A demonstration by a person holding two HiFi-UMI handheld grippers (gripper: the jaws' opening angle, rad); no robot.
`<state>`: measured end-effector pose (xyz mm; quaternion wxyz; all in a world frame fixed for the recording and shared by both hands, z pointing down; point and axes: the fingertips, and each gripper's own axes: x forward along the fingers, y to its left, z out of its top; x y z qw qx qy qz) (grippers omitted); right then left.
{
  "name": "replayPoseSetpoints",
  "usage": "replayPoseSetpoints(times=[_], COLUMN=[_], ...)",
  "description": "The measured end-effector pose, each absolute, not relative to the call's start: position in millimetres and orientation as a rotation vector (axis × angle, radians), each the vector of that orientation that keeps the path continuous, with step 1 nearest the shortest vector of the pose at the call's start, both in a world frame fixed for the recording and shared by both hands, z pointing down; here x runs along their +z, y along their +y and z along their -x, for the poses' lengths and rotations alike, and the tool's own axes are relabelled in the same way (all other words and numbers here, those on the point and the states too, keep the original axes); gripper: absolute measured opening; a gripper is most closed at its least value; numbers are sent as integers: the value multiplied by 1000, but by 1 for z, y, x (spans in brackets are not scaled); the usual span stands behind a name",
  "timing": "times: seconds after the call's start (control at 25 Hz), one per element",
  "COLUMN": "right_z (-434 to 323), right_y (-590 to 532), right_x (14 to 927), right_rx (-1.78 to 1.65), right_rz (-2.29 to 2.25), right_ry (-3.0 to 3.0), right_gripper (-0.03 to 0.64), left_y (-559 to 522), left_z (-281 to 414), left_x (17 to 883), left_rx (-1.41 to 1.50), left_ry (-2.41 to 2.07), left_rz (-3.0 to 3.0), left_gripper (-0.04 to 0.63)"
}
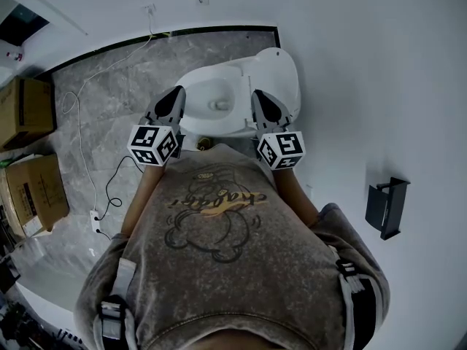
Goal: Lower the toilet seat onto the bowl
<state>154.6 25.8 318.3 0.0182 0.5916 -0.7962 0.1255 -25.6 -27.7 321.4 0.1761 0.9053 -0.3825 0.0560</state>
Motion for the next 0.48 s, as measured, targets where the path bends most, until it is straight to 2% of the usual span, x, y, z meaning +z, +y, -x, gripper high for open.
replayPoseSetpoints(times=[0.48], right_z=[-143], right_y=[24], right_x=[321], right_rx=[418], right_rz=[-1818], right_ry=[-2490], right_gripper=[26], left_y=[-31], left_z=[39], left_x=[326], left_rx=[131], left_ry=[-1112], left_rz=[-2508], left_gripper=[9])
